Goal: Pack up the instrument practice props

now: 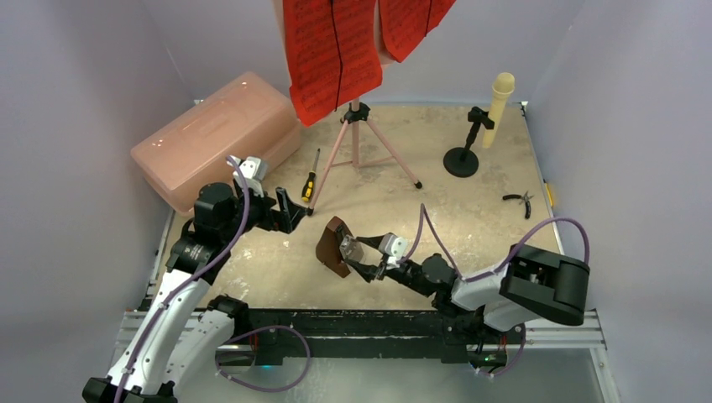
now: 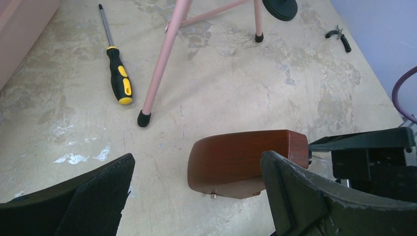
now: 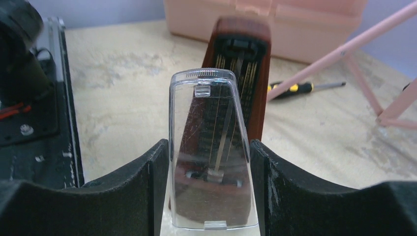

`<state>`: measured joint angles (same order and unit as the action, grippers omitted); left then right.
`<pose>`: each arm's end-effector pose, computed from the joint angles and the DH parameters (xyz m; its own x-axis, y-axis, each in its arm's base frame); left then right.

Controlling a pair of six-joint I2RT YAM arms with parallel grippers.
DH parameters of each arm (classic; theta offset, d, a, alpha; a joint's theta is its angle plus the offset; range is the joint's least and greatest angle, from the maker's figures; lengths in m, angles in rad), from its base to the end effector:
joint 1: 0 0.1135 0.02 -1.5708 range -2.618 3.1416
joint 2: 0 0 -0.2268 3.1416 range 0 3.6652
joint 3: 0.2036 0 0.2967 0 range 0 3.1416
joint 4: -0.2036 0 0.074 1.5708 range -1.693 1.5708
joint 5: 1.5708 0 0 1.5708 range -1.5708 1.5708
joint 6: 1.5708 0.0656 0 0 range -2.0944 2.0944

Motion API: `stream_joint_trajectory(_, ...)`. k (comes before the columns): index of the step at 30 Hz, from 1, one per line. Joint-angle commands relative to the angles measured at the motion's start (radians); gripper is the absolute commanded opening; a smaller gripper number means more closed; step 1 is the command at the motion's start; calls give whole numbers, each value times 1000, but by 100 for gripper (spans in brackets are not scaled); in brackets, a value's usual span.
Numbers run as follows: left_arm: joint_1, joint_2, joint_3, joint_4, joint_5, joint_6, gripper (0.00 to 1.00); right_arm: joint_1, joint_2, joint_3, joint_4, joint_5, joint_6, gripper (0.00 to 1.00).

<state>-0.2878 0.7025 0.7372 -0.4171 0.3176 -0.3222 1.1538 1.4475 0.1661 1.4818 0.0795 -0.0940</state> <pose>0.2451 -0.0939 0.2792 -0.5127 -0.1619 -0.8431 0.4060 0.8196 -0.4043 0.1138 0.2440 0.1050 0.1629 0.1366 -0.9771 -0.8684 0.4899 -0.0762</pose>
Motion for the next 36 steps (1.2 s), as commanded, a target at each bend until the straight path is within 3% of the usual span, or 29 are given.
stream_joint_trajectory(1, 13, 1, -13, 63, 64, -8, 99, 6, -75, 39, 351, -30, 0, 22)
stream_joint_trajectory(9, 13, -3, -37, 218, 372, -67, 94, 7, -153, 63, 247, -24, 4, 23)
stream_joint_trajectory(17, 13, 26, 66, 165, 503, -87, 88, 7, -230, 93, 118, -14, -13, 24)
stream_joint_trajectory(23, 12, 54, 81, 247, 646, -221, 85, 7, -239, 134, 35, -16, -45, 24)
stream_joint_trajectory(30, 10, 48, 86, 451, 694, -416, 82, 7, -239, 169, -50, -21, -67, 24)
stream_joint_trajectory(36, -18, 77, 83, 511, 673, -500, 75, 7, -246, 182, -91, -14, -83, 24)
